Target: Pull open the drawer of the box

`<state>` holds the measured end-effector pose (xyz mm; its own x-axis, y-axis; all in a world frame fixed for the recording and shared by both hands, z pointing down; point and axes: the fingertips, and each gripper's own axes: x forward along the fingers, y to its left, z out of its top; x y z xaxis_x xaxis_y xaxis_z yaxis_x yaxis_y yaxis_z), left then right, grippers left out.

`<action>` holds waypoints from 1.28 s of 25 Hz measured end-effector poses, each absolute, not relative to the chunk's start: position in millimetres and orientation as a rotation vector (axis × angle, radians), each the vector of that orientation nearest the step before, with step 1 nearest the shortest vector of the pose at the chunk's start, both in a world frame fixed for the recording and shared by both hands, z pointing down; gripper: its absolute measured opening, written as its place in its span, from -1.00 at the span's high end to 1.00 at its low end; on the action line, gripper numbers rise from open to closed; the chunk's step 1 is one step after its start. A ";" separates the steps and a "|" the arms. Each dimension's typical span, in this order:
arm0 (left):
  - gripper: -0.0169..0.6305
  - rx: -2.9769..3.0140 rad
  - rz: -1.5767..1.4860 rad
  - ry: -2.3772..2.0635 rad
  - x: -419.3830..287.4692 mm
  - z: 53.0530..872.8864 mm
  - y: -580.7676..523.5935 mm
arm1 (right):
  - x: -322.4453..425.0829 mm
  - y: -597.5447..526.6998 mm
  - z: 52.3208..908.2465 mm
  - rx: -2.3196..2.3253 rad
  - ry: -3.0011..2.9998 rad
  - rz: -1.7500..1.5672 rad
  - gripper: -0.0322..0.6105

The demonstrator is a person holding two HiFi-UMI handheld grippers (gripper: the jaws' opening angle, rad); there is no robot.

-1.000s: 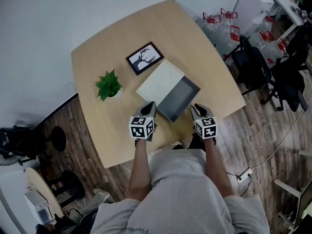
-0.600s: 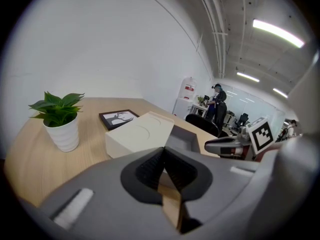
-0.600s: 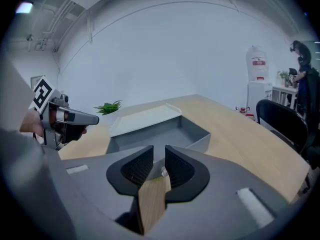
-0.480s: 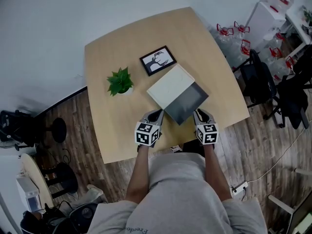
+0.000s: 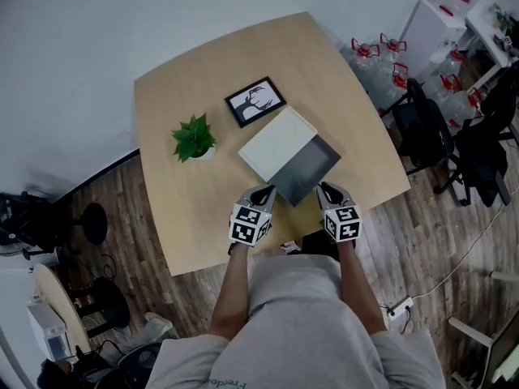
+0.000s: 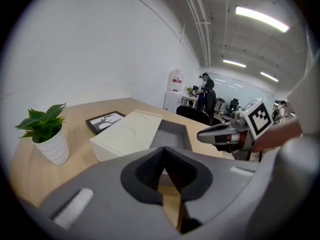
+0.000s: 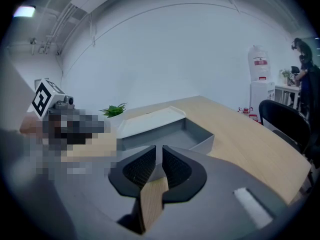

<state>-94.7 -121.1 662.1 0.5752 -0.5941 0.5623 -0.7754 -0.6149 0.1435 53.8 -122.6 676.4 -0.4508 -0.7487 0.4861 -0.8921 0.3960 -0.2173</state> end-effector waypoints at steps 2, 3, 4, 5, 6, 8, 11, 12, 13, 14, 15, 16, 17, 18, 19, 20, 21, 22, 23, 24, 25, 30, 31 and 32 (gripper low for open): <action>0.78 2.439 0.668 -1.099 -91.8 663.4 -120.9 | 56.5 -122.0 676.0 1.437 -2.356 0.671 0.77; 0.78 2.440 0.669 -1.097 -91.1 664.6 -121.7 | 57.5 -122.6 676.6 1.438 -2.358 0.679 0.77; 0.78 2.440 0.668 -1.096 -90.8 665.5 -122.6 | 58.3 -123.2 677.2 1.439 -2.358 0.682 0.77; 0.78 2.439 0.667 -1.096 -90.9 666.2 -123.2 | 59.1 -123.5 677.3 1.440 -2.356 0.682 0.77; 0.78 2.437 0.664 -1.098 -91.3 666.8 -123.1 | 59.7 -123.3 677.1 1.442 -2.354 0.680 0.79; 0.78 2.436 0.659 -1.102 -91.7 667.0 -122.4 | 61.2 -122.3 676.5 1.447 -2.350 0.676 0.84; 0.78 2.442 0.651 -1.104 -88.8 665.2 -122.4 | 64.8 -121.6 674.8 1.451 -2.350 0.669 0.89; 0.78 2.441 0.649 -1.104 -88.2 664.5 -122.6 | 65.3 -121.6 674.4 1.449 -2.350 0.666 0.89; 0.78 2.439 0.647 -1.105 -88.2 664.1 -123.0 | 65.0 -121.6 674.3 1.445 -2.350 0.663 0.89; 0.78 2.439 0.645 -1.104 -88.7 664.2 -123.4 | 64.5 -122.0 674.6 1.443 -2.348 0.662 0.89; 0.78 2.438 0.645 -1.104 -89.4 664.8 -124.0 | 64.2 -122.5 675.2 1.442 -2.346 0.661 0.89; 0.78 2.438 0.645 -1.103 -90.1 665.5 -124.5 | 64.0 -123.2 675.9 1.441 -2.342 0.659 0.89; 0.78 2.439 0.645 -1.104 -90.9 665.9 -125.0 | 63.7 -123.8 676.6 1.440 -2.339 0.656 0.89; 0.78 2.439 0.644 -1.106 -91.8 665.6 -125.2 | 63.3 -123.9 677.1 1.436 -2.334 0.649 0.89; 0.78 2.439 0.641 -1.110 -92.7 664.2 -124.9 | 62.7 -123.1 677.2 1.431 -2.327 0.639 0.89; 0.78 2.438 0.638 -1.113 -93.7 662.2 -123.3 | 61.9 -121.2 677.3 1.423 -2.315 0.625 0.89; 0.78 2.437 0.636 -1.115 -94.7 660.1 -120.8 | 61.0 -118.5 677.4 1.415 -2.300 0.611 0.89; 0.78 2.435 0.635 -1.115 -95.4 658.7 -118.6 | 59.9 -116.4 678.0 1.407 -2.288 0.601 0.89; 0.78 2.433 0.635 -1.113 -95.9 658.6 -118.1 | 58.7 -116.0 679.3 1.400 -2.283 0.597 0.89; 0.78 2.432 0.636 -1.112 -96.0 659.9 -119.6 | 57.6 -117.2 681.1 1.395 -2.283 0.597 0.89; 0.78 2.430 0.637 -1.111 -96.0 662.0 -122.6 | 56.6 -119.4 682.9 1.389 -2.285 0.598 0.89; 0.78 2.424 0.634 -1.115 -96.3 666.6 -129.8 | 55.5 -125.1 685.7 1.376 -2.293 0.587 0.89; 0.78 2.423 0.633 -1.114 -96.0 666.6 -129.4 | 55.9 -124.6 685.3 1.376 -2.293 0.588 0.89; 0.78 2.423 0.632 -1.114 -95.7 666.5 -128.9 | 56.4 -124.2 684.8 1.378 -2.295 0.590 0.89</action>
<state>-95.7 -128.9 666.5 0.5805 -0.6000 0.5505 -0.7802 -0.6033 0.1652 56.4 -124.2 684.8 -0.4354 -0.7242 0.5347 -0.8923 0.4256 -0.1503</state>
